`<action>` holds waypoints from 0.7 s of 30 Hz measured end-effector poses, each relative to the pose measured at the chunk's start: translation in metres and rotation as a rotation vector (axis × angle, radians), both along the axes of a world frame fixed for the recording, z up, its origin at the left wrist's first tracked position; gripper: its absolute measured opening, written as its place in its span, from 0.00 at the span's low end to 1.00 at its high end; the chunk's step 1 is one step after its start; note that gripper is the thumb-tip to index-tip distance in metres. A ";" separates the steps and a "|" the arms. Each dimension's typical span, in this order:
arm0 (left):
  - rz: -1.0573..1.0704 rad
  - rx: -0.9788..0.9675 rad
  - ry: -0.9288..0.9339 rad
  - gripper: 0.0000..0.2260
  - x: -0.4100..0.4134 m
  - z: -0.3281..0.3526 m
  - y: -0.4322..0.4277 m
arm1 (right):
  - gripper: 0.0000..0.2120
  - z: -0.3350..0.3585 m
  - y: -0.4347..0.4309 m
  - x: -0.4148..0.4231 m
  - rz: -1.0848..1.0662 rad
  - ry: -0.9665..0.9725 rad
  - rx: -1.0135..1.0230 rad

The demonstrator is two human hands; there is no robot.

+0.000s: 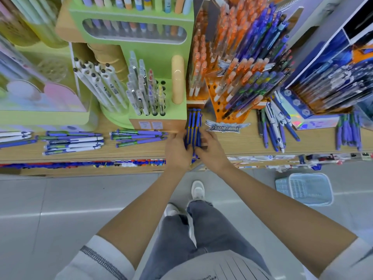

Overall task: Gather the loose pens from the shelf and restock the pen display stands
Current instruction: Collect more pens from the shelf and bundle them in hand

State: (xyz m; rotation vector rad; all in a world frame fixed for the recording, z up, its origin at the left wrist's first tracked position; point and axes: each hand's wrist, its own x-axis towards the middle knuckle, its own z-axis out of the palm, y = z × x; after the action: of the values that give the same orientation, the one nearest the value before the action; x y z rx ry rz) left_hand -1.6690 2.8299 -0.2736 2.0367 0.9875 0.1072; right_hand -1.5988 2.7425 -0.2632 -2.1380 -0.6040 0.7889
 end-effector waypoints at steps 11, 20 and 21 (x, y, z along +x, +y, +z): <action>0.022 0.078 -0.027 0.18 -0.019 0.002 -0.002 | 0.23 -0.001 -0.012 0.008 -0.077 0.089 0.037; -0.042 0.153 -0.262 0.09 -0.006 0.024 -0.033 | 0.13 0.015 -0.077 0.047 -0.246 0.134 0.201; -0.076 0.097 -0.267 0.09 0.003 0.028 -0.041 | 0.12 0.016 -0.087 0.056 -0.270 0.113 0.195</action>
State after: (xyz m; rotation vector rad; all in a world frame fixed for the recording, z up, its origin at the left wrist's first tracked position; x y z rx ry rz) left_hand -1.6659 2.7893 -0.2460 2.0793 0.7504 0.3822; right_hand -1.5425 2.6556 -0.2468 -1.9308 -0.3100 0.6669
